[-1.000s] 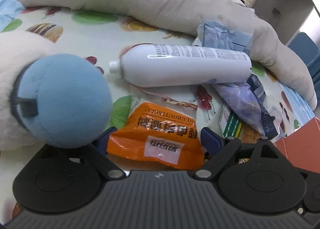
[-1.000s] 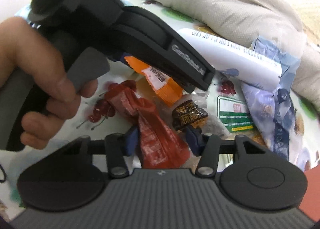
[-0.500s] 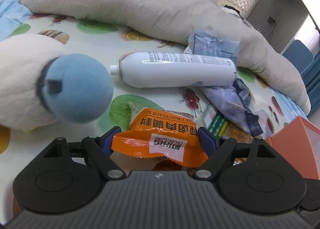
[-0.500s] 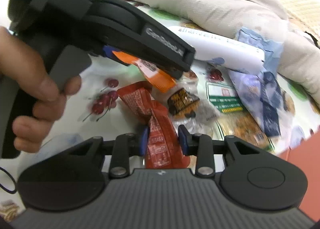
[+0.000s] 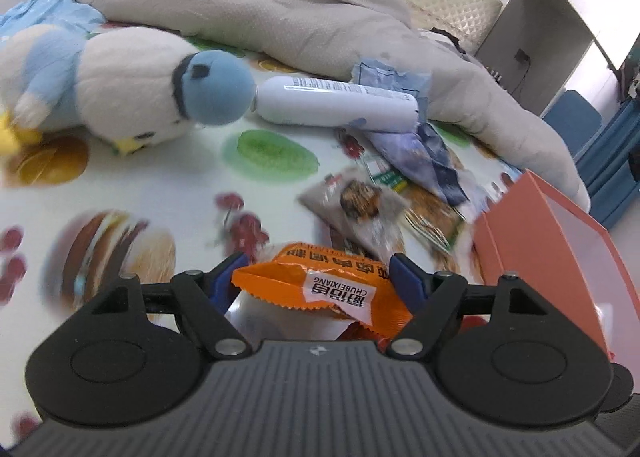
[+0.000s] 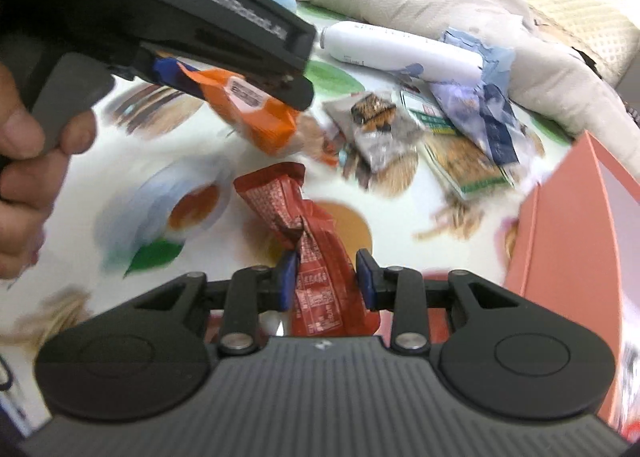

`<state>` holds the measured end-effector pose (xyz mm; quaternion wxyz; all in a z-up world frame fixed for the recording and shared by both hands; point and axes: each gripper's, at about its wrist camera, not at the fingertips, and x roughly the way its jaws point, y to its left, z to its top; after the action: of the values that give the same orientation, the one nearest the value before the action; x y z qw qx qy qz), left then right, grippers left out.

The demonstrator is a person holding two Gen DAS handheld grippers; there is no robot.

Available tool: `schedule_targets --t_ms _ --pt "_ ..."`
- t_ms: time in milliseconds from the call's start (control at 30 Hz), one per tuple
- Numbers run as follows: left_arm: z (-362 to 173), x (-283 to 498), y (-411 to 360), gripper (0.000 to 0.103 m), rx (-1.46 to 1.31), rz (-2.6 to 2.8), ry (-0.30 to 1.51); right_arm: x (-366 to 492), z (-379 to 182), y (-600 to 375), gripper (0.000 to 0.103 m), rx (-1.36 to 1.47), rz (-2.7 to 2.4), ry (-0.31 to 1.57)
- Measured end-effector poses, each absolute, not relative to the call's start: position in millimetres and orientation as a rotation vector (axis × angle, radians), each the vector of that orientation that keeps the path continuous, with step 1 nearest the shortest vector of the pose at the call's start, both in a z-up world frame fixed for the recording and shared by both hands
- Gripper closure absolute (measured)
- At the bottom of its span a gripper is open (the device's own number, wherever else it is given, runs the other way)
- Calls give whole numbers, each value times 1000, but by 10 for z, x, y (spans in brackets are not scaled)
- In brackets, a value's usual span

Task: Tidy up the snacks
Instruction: 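Carry the red strip with the right tool while the left tool carries the orange bag over the box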

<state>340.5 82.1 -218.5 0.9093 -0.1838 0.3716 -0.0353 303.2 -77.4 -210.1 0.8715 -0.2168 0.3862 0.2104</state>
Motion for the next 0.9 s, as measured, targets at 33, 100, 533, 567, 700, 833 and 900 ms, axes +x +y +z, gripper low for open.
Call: schedule_targets --t_ms 33,100,533,567,700,833,900 --pt "-2168 3299 809 22 -378 -70 764 2923 -2097 -793 68 -454 432 807" --pt "-2143 3079 814 22 -385 -61 776 2748 -2066 -816 68 -456 421 808" --pt "-2214 1877 709 25 -424 -44 856 1896 -2008 -1175 68 -397 324 860" --pt "-2230 1820 685 25 -426 -44 864 1871 -2015 -1220 68 -382 310 868" --pt "-2268 1668 600 25 -440 -69 891 1765 -2024 -1370 67 -290 273 907" --pt "-2304 1569 519 24 -411 -120 940 1695 -2023 -1490 49 -125 321 928" --pt "-2335 1542 496 18 -401 -154 975 1648 -2021 -1507 28 -104 328 917"
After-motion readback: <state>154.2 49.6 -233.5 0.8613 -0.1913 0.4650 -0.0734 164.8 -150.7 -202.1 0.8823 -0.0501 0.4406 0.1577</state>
